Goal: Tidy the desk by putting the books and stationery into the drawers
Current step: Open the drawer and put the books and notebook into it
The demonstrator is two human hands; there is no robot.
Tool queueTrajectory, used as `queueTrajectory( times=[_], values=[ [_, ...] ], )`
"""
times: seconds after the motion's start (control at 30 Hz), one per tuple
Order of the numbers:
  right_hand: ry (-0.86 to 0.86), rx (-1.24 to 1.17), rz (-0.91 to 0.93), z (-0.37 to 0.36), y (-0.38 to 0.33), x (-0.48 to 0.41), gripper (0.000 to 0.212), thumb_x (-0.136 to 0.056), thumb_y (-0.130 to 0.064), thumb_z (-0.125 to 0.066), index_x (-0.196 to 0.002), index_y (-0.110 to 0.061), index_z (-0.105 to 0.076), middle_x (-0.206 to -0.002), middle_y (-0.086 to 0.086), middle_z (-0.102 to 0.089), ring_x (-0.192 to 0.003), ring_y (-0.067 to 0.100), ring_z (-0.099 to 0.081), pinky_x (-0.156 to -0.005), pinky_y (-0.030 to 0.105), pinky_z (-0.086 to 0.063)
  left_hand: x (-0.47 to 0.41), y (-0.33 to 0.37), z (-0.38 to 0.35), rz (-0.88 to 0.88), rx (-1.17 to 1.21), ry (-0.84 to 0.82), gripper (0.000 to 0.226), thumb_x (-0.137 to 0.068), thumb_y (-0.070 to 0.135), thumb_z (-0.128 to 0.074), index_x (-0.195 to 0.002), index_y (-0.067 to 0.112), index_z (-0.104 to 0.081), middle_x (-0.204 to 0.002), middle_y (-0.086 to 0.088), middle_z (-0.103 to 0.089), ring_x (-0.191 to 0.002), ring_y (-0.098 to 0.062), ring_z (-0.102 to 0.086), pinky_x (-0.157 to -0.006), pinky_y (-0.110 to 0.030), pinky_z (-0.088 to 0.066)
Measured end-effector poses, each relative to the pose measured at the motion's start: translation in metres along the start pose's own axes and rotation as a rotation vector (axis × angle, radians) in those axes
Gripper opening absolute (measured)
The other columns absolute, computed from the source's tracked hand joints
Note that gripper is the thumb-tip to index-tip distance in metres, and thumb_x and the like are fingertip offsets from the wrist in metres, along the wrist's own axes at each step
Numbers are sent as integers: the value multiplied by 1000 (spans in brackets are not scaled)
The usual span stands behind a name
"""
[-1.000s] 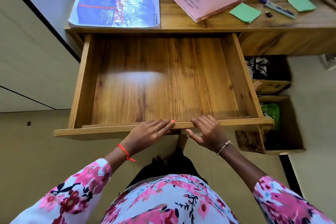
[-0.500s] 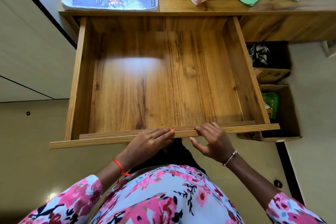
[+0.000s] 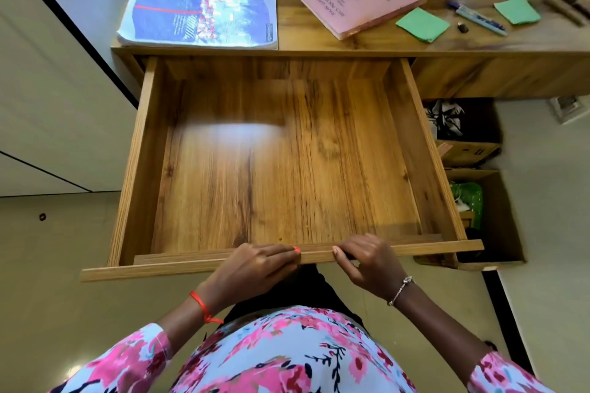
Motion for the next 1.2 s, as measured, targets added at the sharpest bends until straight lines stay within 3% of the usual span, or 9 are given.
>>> queueTrajectory(
  times=[0.17, 0.37, 0.43, 0.57, 0.73, 0.87, 1.03, 1.13, 1.2],
  values=[
    [-136, -75, -29, 1, 10, -21, 36, -87, -24, -47, -53, -15, -54, -40, -4, -48, -33, 9, -41, -33, 22, -33, -20, -22, 21, 50, 26, 57, 34, -94, 32, -45, -99, 10, -71, -97, -2, -72, -79, -12, -69, -60, -25, -56],
    [-148, -178, -129, 24, 29, -89, 41, -89, -35, -38, -61, -13, -59, -49, -4, -46, -42, 8, -39, -42, 14, -28, -67, -66, 67, 167, 66, 246, 43, -95, 36, -41, -102, 2, -66, -98, -10, -70, -83, -14, -67, -72, -19, -54],
    [-96, -214, -165, 35, 41, -123, 43, -89, -37, -39, -66, -9, -62, -54, 2, -54, -47, 13, -48, -46, 15, -32, -83, -88, 87, 262, 53, 357, 36, -90, 31, -48, -102, 3, -66, -96, -10, -70, -83, -14, -66, -73, -19, -52],
    [30, -317, -247, 50, 60, -205, 24, -88, -16, -58, -70, -3, -66, -63, 4, -60, -57, 16, -53, -53, 11, -34, -119, -145, 131, 456, -7, 521, 24, -85, 16, -62, -103, 2, -65, -99, -14, -68, -89, -19, -64, -80, -22, -47],
    [176, -392, -361, 39, 74, -301, 18, -84, -11, -63, -80, 4, -71, -81, 20, -70, -76, 29, -64, -66, 24, -38, -150, -216, 188, 796, 32, 640, 37, -86, 13, -64, -118, -4, -56, -117, -19, -61, -109, -28, -57, -91, -22, -37],
    [172, -393, -451, 19, 73, -356, 19, -85, -10, -61, -85, 8, -67, -91, 26, -65, -87, 34, -60, -75, 27, -35, -153, -262, 210, 985, -15, 582, 47, -89, 16, -60, -127, -8, -46, -131, -24, -49, -124, -33, -44, -104, -32, -28],
    [147, -366, -550, -1, 77, -407, 15, -85, -14, -60, -78, -8, -48, -84, 20, -54, -91, 32, -51, -84, 34, -32, -139, -307, 229, 1170, -122, 425, 54, -87, 23, -61, -125, -11, -43, -132, -29, -41, -127, -37, -34, -104, -36, -21],
    [120, -368, -660, -14, 82, -427, 28, -85, -21, -60, -96, 5, -56, -107, 25, -57, -109, 36, -48, -89, 36, -36, -136, -327, 237, 1294, -83, 320, 68, -87, 35, -59, -130, -11, -34, -137, -28, -34, -131, -38, -27, -107, -40, -21],
    [129, -375, -716, -17, 84, -435, 34, -83, -20, -62, -99, 10, -56, -108, 26, -59, -109, 37, -51, -88, 39, -40, -138, -331, 241, 1352, -59, 322, 75, -87, 38, -58, -135, -11, -27, -141, -27, -28, -132, -39, -24, -107, -42, -23]
  ],
)
Point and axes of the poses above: each hand's wrist, its own x-axis away from the middle knuckle, its own z-axis out of the back of the hand, y = z × x, the point moved 1 cm from there along -x, towards the middle knuckle
